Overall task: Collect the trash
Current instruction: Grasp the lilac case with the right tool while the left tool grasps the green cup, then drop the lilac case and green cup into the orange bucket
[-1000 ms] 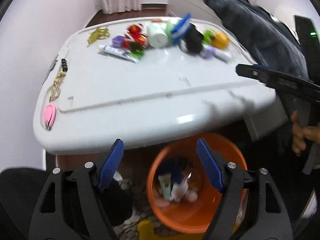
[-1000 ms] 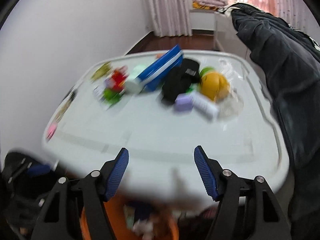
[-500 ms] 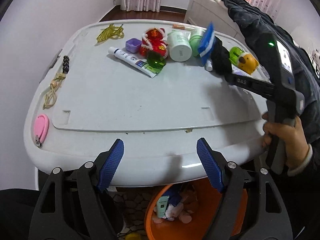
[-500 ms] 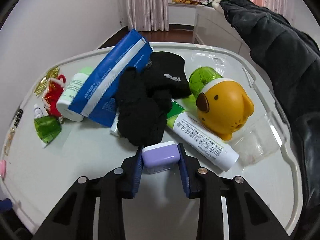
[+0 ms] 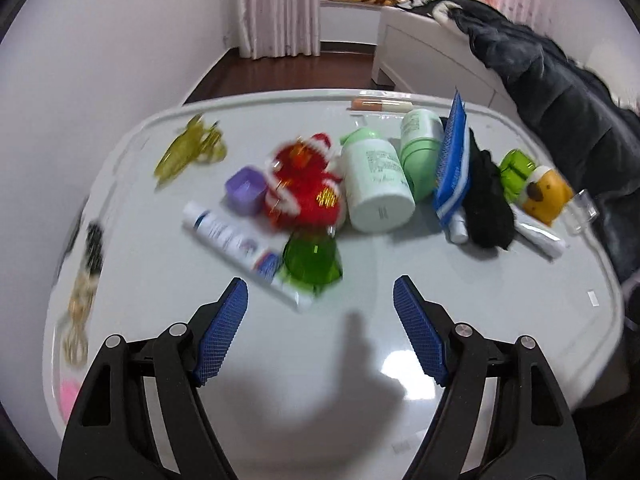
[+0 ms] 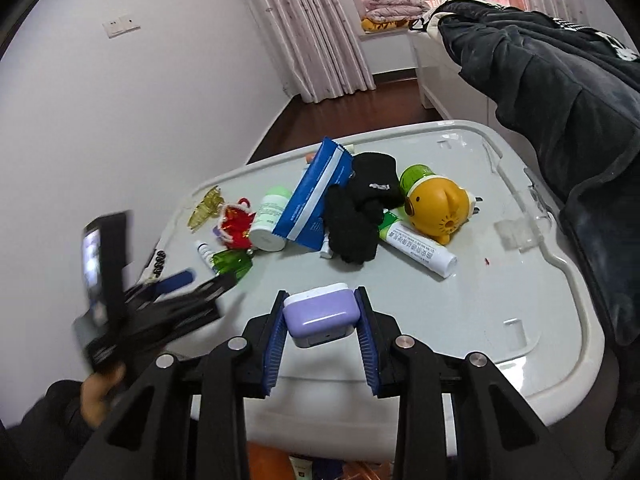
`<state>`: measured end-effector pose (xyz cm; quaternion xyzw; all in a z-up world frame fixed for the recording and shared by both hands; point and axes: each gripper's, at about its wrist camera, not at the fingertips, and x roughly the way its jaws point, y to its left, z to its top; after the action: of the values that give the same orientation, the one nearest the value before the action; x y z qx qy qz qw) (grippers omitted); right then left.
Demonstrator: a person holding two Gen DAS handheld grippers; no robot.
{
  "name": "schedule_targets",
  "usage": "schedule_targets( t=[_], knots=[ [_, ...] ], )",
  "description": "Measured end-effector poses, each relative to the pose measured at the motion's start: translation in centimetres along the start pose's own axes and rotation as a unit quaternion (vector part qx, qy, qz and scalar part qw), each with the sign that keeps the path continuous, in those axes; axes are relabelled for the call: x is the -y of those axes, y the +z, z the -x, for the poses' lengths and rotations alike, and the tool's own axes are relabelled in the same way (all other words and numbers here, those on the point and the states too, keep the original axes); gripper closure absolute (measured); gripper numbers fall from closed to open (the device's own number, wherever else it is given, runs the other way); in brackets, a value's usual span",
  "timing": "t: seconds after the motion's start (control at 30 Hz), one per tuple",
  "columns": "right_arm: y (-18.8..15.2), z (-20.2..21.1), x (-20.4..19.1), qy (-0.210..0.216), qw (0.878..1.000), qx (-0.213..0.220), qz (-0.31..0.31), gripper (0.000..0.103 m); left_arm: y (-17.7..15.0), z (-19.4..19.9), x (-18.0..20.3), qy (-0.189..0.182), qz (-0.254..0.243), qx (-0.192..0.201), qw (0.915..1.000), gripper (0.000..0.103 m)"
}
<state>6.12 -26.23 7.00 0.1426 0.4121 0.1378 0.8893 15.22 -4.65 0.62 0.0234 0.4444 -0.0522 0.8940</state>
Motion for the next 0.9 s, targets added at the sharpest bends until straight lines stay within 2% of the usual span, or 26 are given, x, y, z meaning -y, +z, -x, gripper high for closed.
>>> schedule_targets(
  t=[0.13,0.17,0.23,0.43,0.57,0.77,0.9],
  knots=[
    [-0.1,-0.8,0.7,0.000,1.000,-0.002,-0.002,0.070,0.5,-2.8,0.5,0.007,-0.024,-0.011,0.9996,0.030],
    [-0.1,-0.9,0.9,0.000,1.000,-0.004,-0.004,0.070,0.7,-3.1,0.8,0.009,-0.033,-0.013,0.9993,0.036],
    [-0.2,-1.4,1.2,0.004,1.000,-0.010,-0.014,0.070,1.1,-2.8,1.2,-0.027,-0.042,-0.009,0.9987,0.067],
    [-0.5,-1.8,0.9,0.003,1.000,-0.013,-0.011,0.070,0.3,-2.3,1.3,-0.027,-0.046,-0.005,0.9985,0.068],
    [-0.6,-1.6,0.8,0.005,1.000,-0.011,-0.010,0.070,-0.1,-0.6,0.5,-0.045,-0.026,-0.006,0.9986,0.068],
    [-1.2,-0.2,-0.4,0.010,1.000,-0.006,0.009,0.070,-2.3,6.4,0.7,-0.067,-0.019,0.023,0.9973,0.068],
    [-3.8,2.3,-1.9,0.011,0.999,-0.009,0.034,0.070,-5.5,11.6,0.7,-0.081,-0.012,0.033,0.9961,0.068]
  ],
)
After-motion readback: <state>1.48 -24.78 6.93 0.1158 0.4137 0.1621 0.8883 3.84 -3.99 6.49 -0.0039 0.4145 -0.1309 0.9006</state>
